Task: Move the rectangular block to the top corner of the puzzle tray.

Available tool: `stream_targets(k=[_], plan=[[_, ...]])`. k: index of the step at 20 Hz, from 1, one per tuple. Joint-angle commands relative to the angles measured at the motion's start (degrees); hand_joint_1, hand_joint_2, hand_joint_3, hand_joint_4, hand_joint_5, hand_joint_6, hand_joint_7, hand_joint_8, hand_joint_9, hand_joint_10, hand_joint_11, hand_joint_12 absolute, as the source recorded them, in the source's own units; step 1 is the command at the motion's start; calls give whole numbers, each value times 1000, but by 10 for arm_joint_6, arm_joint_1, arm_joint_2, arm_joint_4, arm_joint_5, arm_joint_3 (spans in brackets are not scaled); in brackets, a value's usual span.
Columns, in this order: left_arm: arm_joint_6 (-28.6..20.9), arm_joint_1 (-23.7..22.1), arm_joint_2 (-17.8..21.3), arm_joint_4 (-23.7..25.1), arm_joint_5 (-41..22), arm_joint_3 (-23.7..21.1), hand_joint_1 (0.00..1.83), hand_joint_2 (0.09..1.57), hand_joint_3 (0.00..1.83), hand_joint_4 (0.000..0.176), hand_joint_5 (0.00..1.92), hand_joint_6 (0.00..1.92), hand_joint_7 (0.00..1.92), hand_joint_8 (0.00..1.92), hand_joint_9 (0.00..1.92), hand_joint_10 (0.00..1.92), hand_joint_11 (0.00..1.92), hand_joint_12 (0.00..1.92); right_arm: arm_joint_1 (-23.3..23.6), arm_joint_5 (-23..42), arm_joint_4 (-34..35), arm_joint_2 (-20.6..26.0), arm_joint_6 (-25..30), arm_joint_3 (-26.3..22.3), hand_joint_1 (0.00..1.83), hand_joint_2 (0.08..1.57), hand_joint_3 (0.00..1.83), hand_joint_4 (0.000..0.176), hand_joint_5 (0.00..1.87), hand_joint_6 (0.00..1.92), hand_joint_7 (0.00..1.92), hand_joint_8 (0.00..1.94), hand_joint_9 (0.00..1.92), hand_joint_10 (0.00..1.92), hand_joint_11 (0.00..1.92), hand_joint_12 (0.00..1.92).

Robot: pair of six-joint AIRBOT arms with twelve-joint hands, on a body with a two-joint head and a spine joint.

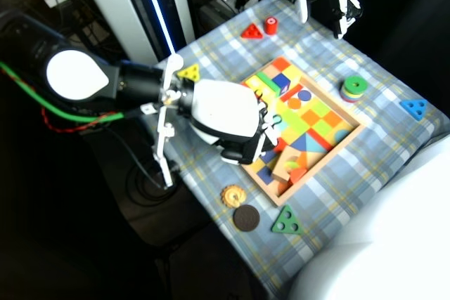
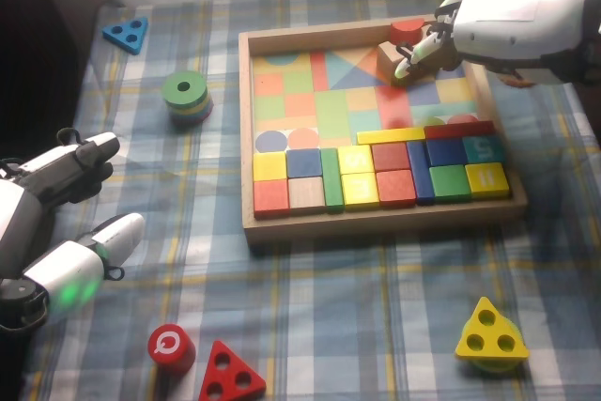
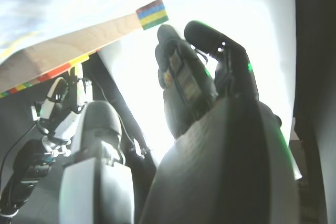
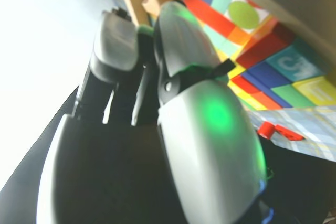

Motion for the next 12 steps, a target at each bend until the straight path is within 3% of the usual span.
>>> stream_targets(k=[1,5,6,8,9,11,12], plan=[[-4,-3,0,23,-63,2,720,1229,0,8,480,5,622,2,629,48,42,1439,2,31,12,-2,-3,1,1565,1175,1,43,663,3,1076,1941,1302,1921,1367,1921],[-4,-3,0,23,-63,1,729,1232,0,11,472,2,623,4,640,49,43,1449,-5,28,12,-16,-3,16,1577,1157,0,50,663,2,1068,1941,1287,1921,1341,1921],[-4,-3,0,23,-63,1,744,1229,0,16,468,0,618,1,626,42,22,1437,-6,26,12,-22,-3,23,1581,1160,0,42,674,5,1061,1941,1284,1921,1335,1921],[-4,-3,0,23,-64,1,755,1226,0,4,475,3,617,0,626,40,22,1438,-6,23,13,-31,-3,36,1567,1170,1,46,658,0,1015,1941,1244,1921,1302,1921],[-4,-3,0,23,-64,1,738,1230,0,17,471,1,625,3,629,42,4,1458,-6,22,15,-35,-3,42,1588,1152,0,28,669,3,1026,1941,1257,1921,1317,1921],[-4,-3,0,23,-64,1,756,1230,0,23,457,0,620,0,621,39,0,1453,-6,19,16,-46,-3,57,1577,1145,0,26,675,4,1042,1941,1257,1921,1312,1921],[-4,-3,0,23,-64,1,742,1231,0,19,457,0,617,0,622,38,11,1437,-5,18,17,-50,-3,62,1551,1157,0,56,656,1,1040,1941,1265,1921,1313,1921]])
